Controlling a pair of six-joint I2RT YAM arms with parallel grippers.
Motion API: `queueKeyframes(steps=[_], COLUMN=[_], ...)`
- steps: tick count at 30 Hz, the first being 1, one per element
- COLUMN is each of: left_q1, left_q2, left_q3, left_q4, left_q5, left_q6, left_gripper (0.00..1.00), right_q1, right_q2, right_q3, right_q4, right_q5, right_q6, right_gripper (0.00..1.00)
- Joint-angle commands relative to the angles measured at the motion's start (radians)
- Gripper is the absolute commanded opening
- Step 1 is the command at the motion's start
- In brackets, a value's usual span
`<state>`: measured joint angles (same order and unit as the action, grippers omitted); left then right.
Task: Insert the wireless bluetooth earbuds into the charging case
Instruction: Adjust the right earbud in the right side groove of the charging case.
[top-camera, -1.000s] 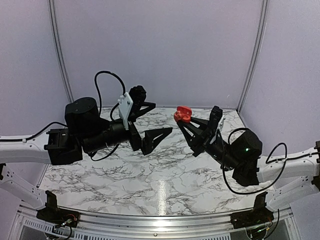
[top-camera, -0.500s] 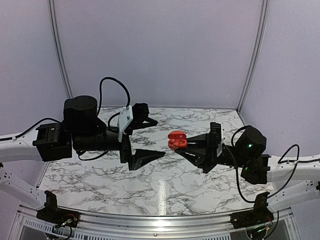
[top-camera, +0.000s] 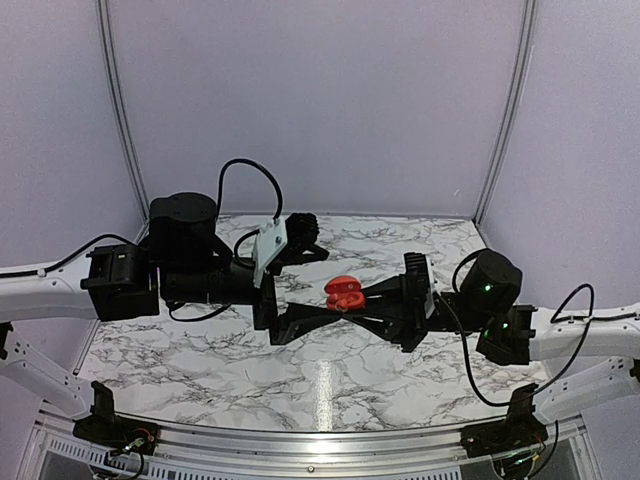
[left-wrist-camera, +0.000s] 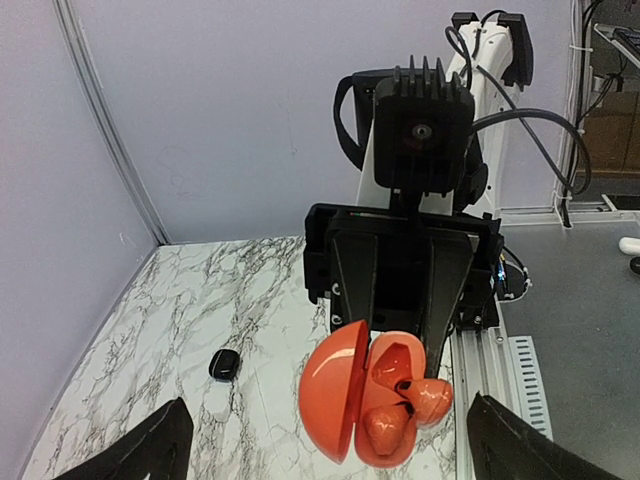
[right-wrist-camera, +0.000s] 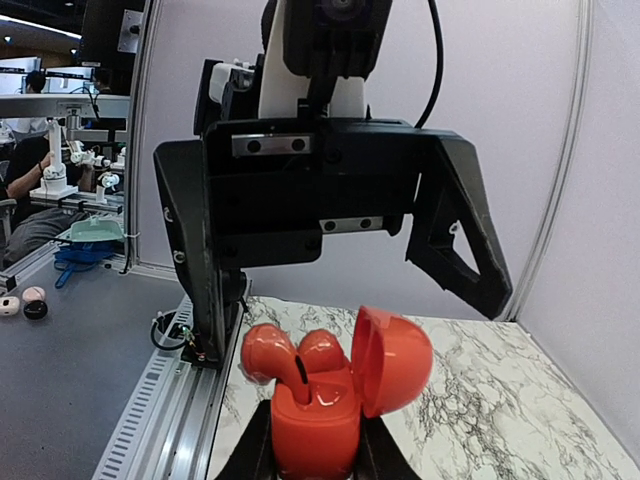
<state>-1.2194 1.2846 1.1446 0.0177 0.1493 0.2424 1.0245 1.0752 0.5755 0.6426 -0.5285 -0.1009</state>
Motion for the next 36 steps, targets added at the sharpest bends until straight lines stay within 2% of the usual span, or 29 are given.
queueKeyframes(steps=[1, 36], left_q1=[-0.008, -0.009], left_q2=[0.007, 0.055], left_q3=[0.035, 0.022], left_q4=[-0.009, 0.128], left_q5=[-0.017, -0.278], left_q6=[-0.005, -0.07], left_gripper=[0.99, 0.99], right_q1=[-0.005, 0.03], right_q2=[0.01, 0.04], right_q3=[0.046, 0.1], right_q4=[-0.001, -0.019], right_q5=[-0.018, -0.029], right_q6=[0.001, -0.007], right_gripper=[0.0, 0.0])
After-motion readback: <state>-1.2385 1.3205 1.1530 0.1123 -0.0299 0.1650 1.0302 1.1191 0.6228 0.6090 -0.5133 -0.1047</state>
